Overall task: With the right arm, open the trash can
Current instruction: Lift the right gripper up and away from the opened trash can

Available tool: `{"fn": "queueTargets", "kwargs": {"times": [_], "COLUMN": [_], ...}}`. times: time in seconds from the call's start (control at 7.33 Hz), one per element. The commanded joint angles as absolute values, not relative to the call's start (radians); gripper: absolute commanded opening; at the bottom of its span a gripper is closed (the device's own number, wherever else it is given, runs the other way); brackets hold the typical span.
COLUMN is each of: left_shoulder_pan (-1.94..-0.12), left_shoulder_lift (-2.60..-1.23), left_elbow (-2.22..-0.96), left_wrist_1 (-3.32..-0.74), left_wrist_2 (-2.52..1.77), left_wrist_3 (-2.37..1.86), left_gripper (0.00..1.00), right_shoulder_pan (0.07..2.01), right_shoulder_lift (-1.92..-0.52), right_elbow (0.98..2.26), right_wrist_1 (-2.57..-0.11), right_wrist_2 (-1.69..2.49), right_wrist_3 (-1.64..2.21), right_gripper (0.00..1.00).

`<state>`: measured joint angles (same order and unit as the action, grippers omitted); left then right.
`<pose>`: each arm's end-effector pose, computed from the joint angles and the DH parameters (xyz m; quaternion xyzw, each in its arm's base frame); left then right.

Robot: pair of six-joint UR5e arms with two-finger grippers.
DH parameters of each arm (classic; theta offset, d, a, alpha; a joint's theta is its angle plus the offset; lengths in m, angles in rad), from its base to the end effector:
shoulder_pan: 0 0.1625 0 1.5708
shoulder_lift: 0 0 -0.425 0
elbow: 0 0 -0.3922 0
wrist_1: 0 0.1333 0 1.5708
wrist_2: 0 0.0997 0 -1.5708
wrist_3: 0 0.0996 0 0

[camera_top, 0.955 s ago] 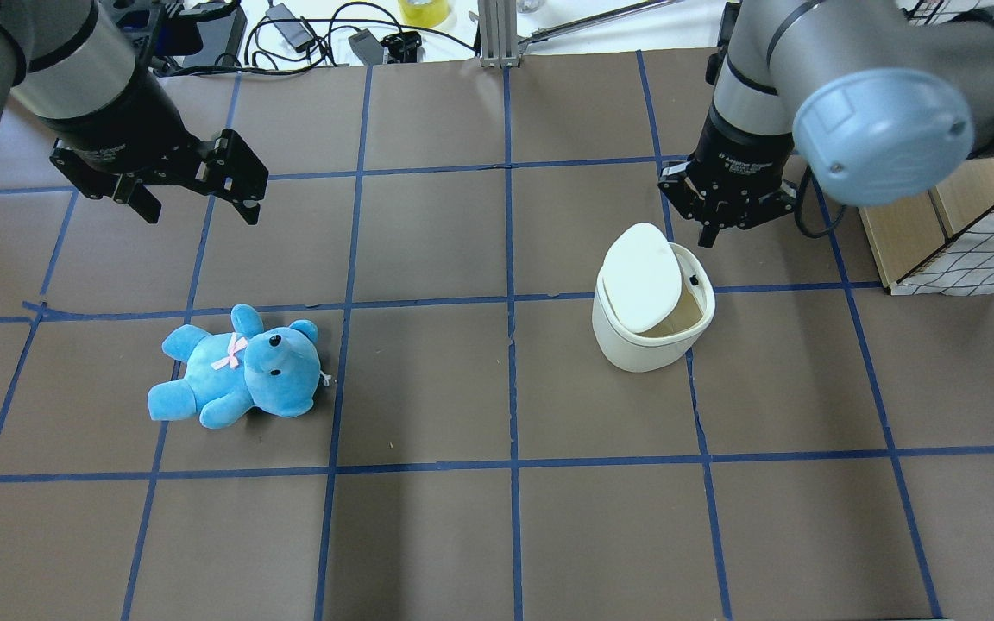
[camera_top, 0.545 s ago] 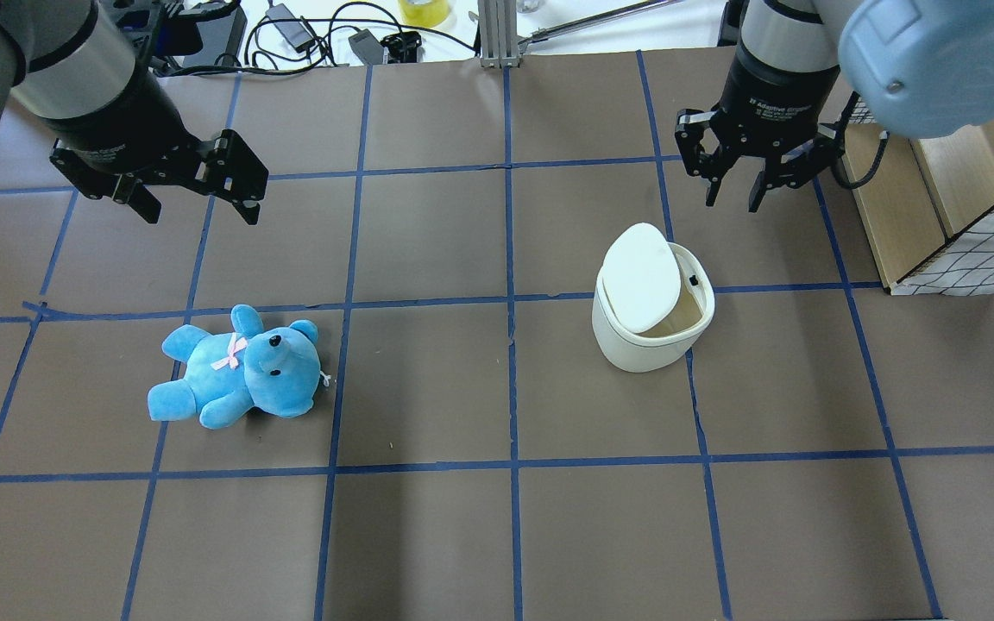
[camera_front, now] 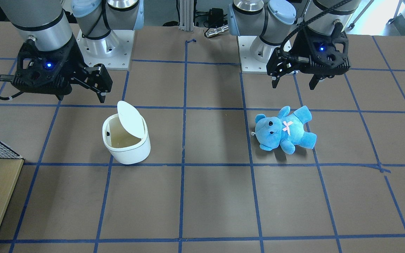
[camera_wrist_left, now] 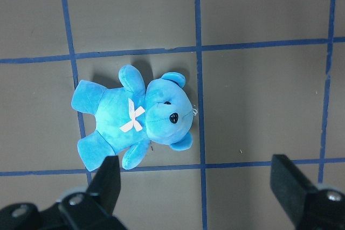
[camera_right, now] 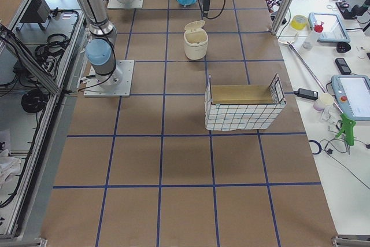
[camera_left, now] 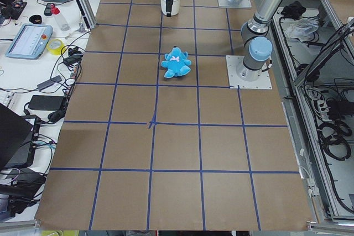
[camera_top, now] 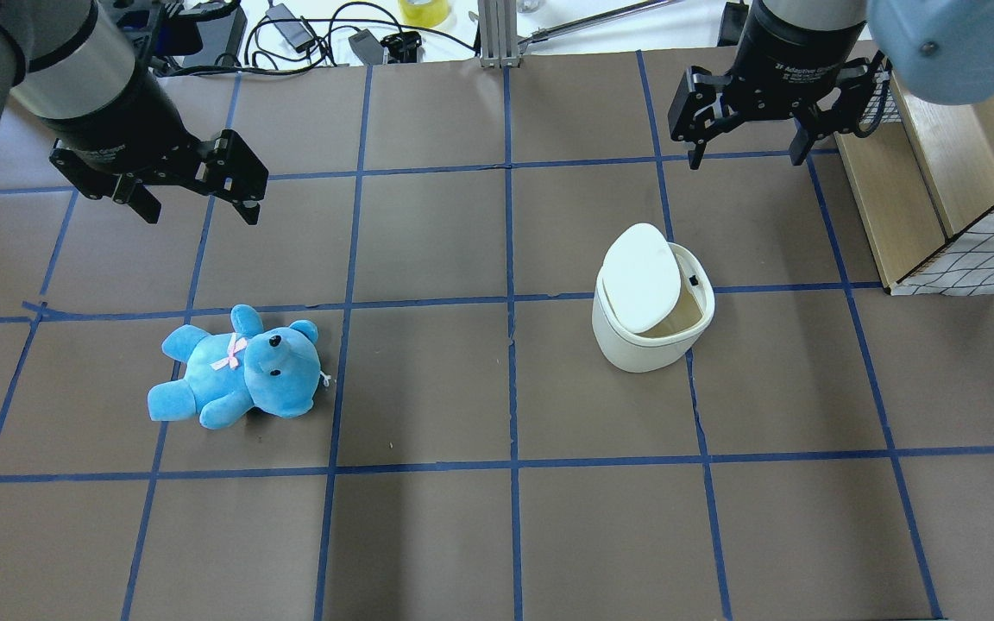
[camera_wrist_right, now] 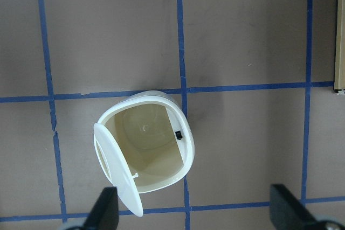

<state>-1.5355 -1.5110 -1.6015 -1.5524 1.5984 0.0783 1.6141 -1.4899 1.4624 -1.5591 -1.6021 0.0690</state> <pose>-0.1139 -0.4753 0.5034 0.0212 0.9994 -0.0229 0.0151 0.1529 -0.5215 0.4989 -0.0130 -0.9998 0.0088 0.0152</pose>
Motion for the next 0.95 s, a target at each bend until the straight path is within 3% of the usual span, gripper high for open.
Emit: {"fn": "queueTargets", "kwargs": {"times": [0.0,0.82], "left_shoulder_pan": [-1.536,-1.536], "left_shoulder_lift": [-1.511,-1.511], "left_elbow": [-1.601,-1.601], "left_wrist_1": [-1.552,-1.552], "left_wrist_2": [1.598,1.598], "left_wrist_3": [0.078,0.078], "left_gripper": [1.00,1.00], "right_shoulder_pan": [1.615,1.539], "right_shoulder_lift": [-1.485,-1.494], "right_elbow": [1.460,1.382], "right_wrist_1": [-1.565,-1.448], "right_wrist_2": [-1.585,-1.611], "right_wrist_3": [0.025,0.021], "right_gripper": [1.00,1.00]}}
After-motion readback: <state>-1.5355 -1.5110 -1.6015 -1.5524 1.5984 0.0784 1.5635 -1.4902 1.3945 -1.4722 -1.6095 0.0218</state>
